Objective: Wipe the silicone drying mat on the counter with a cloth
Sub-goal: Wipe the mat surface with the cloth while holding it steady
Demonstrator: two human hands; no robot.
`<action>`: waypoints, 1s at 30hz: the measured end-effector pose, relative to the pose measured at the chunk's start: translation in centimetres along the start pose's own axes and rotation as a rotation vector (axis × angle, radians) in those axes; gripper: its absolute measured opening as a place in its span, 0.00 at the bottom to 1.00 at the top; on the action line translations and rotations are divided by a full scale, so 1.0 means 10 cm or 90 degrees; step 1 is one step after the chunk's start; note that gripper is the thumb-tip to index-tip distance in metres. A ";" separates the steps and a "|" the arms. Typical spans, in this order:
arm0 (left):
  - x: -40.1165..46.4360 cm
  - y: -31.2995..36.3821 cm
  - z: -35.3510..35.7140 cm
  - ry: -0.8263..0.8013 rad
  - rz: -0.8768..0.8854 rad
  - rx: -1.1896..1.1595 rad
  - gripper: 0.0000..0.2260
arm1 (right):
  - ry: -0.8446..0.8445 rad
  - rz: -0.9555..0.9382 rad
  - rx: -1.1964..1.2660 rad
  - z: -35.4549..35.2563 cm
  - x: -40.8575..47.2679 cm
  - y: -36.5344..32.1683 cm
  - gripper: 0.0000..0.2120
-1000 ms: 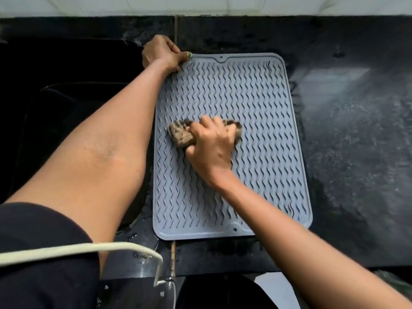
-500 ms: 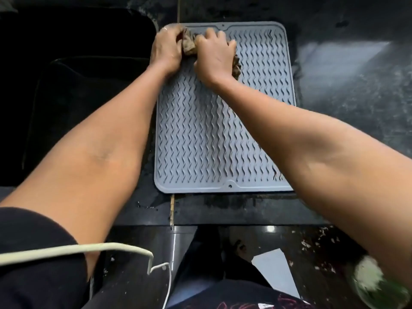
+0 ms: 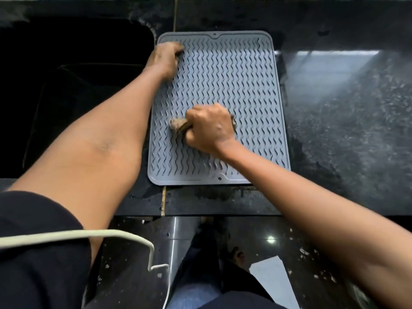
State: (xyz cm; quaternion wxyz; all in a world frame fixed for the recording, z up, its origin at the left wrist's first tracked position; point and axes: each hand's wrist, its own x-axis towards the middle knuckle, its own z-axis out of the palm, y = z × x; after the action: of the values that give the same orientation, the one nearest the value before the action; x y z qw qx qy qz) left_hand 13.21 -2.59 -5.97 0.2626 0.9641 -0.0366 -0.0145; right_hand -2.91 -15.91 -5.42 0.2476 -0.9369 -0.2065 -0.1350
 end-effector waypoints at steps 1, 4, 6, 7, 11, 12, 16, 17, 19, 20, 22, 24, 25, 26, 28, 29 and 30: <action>-0.06 -0.01 0.01 0.011 0.000 -0.001 0.17 | 0.014 0.015 -0.005 -0.02 0.12 0.04 0.06; -0.22 -0.08 0.05 0.042 -0.043 -0.046 0.13 | 0.013 0.100 -0.088 0.00 0.59 0.22 0.10; -0.31 -0.12 0.08 0.046 -0.045 -0.037 0.15 | -0.095 0.125 -0.140 0.08 0.73 0.26 0.16; -0.34 -0.15 0.06 0.038 -0.044 -0.024 0.16 | -0.148 0.119 -0.158 0.14 0.73 0.25 0.18; -0.46 -0.18 0.08 -0.059 0.008 0.023 0.14 | -0.141 0.087 -0.202 0.30 0.35 0.08 0.20; -0.47 -0.15 0.09 -0.078 0.012 0.032 0.14 | -0.116 0.085 -0.181 0.30 0.25 0.04 0.19; -0.59 -0.05 0.10 -0.114 -0.014 0.066 0.21 | -0.007 0.065 -0.094 0.23 -0.34 -0.27 0.12; -0.64 -0.02 0.11 -0.119 -0.016 0.076 0.22 | 0.008 0.055 -0.068 0.21 -0.48 -0.34 0.09; -0.74 0.00 0.12 -0.118 -0.023 0.061 0.25 | -0.008 0.024 -0.040 0.13 -0.68 -0.42 0.06; -0.80 0.02 0.13 -0.110 -0.035 0.039 0.26 | -0.035 0.002 -0.035 0.08 -0.69 -0.41 0.06; -0.90 0.05 0.13 -0.095 -0.044 0.017 0.25 | -0.060 -0.017 -0.016 -0.01 -0.57 -0.32 0.06; -0.96 0.04 0.14 -0.116 -0.057 0.006 0.22 | -0.003 0.045 0.005 -0.05 -0.33 -0.25 0.09; -1.00 0.01 0.14 -0.102 -0.074 -0.030 0.19 | 0.033 0.090 0.001 -0.06 -0.21 -0.21 0.10; -1.05 -0.02 0.14 -0.072 -0.090 -0.080 0.13 | 0.039 0.126 -0.020 -0.06 -0.11 -0.16 0.11; -1.10 -0.06 0.12 -0.019 -0.104 -0.142 0.08 | -0.047 0.155 -0.076 0.00 0.00 -0.07 0.16; -1.12 -0.07 0.10 -0.008 -0.104 -0.154 0.10 | -0.106 0.151 -0.110 0.04 0.00 -0.05 0.18; -1.15 -0.08 0.09 -0.006 -0.103 -0.154 0.12 | -0.147 0.136 -0.145 0.07 -0.05 -0.07 0.19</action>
State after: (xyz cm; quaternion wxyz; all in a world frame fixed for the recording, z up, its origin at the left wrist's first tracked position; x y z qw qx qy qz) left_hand 1.79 -1.46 -7.03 0.3748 0.9251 0.0417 -0.0445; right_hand -3.50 -15.16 -5.94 0.1275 -0.9848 -0.1160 -0.0218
